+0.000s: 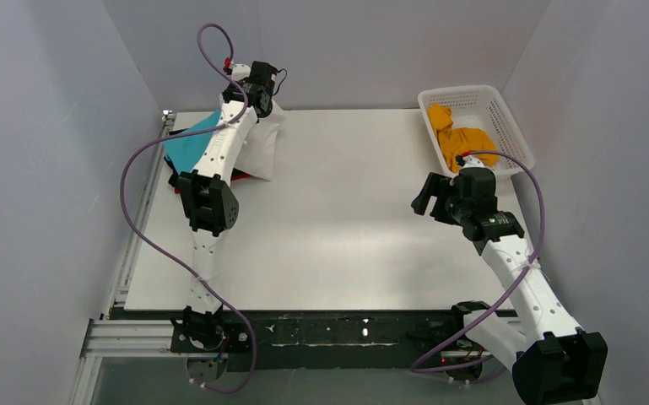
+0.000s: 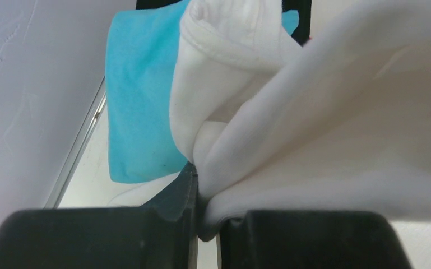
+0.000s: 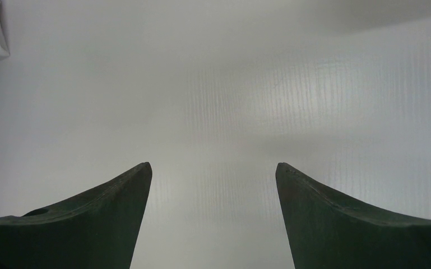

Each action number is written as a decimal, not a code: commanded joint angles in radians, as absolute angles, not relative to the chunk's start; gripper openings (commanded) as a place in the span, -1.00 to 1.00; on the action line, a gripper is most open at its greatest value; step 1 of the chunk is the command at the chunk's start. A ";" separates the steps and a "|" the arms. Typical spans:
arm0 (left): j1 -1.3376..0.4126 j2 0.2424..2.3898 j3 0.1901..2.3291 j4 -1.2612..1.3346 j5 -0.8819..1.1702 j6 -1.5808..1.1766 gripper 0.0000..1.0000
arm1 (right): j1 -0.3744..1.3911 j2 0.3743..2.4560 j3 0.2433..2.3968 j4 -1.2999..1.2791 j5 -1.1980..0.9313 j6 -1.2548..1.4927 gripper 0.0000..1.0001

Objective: Fold and stack the t-shirts
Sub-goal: Put the neatly folded tshirt into the corner of the board with the left arm

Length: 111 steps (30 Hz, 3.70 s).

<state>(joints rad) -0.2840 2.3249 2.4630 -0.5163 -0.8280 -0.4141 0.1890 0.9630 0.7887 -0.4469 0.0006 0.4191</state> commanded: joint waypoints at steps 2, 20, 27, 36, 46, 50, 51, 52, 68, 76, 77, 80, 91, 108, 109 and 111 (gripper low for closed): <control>-0.261 2.240 2.483 -0.466 -0.920 -0.374 -1.00 | 0.180 0.969 0.817 -0.421 0.008 0.416 0.78; -0.192 2.222 2.528 -0.279 -0.933 -0.296 -1.00 | 0.178 1.007 0.817 -0.427 -0.050 0.429 0.75; -0.144 2.217 2.527 -0.284 -0.925 -0.338 -1.00 | 0.178 1.031 0.829 -0.436 -0.053 0.430 0.74; -0.076 2.196 2.474 -0.375 -0.929 -0.447 -1.00 | 0.178 1.071 0.851 -0.441 -0.074 0.438 0.72; -0.002 2.138 2.294 -0.453 -0.783 -0.625 -1.00 | 0.178 1.103 0.876 -0.457 -0.105 0.445 0.70; 0.049 2.122 2.212 -0.444 -0.723 -0.664 -1.00 | 0.178 1.109 0.880 -0.464 -0.106 0.444 0.70; 0.059 2.123 2.200 -0.445 -0.704 -0.669 -1.00 | 0.178 1.111 0.879 -0.465 -0.105 0.445 0.69; 0.069 2.123 2.186 -0.439 -0.680 -0.668 -1.00 | 0.178 1.111 0.879 -0.467 -0.106 0.444 0.70; 0.150 2.154 2.151 -0.405 -0.507 -0.555 0.96 | 0.178 1.157 0.909 -0.485 -0.126 0.445 0.68; 0.149 2.040 2.165 -0.436 -0.276 -0.529 0.97 | 0.178 1.135 0.913 -0.492 -0.115 0.443 0.68; 0.150 2.021 2.159 -0.437 -0.219 -0.525 0.97 | 0.178 1.129 0.912 -0.492 -0.109 0.443 0.69; 0.147 1.970 2.118 -0.413 -0.018 -0.520 0.96 | 0.178 1.106 0.906 -0.487 -0.093 0.441 0.71; 0.116 2.094 2.087 -0.276 0.356 -0.544 0.96 | 0.178 1.061 0.866 -0.478 -0.079 0.423 0.71; 0.101 2.243 1.986 -0.331 0.348 -0.345 0.97 | 0.178 1.172 0.901 -0.480 -0.119 0.420 0.71; 0.101 2.245 2.005 -0.347 0.345 -0.337 0.97 | 0.178 1.172 0.903 -0.479 -0.120 0.420 0.71; 0.097 2.239 2.063 -0.377 0.339 -0.326 0.96 | 0.178 1.166 0.908 -0.481 -0.121 0.421 0.71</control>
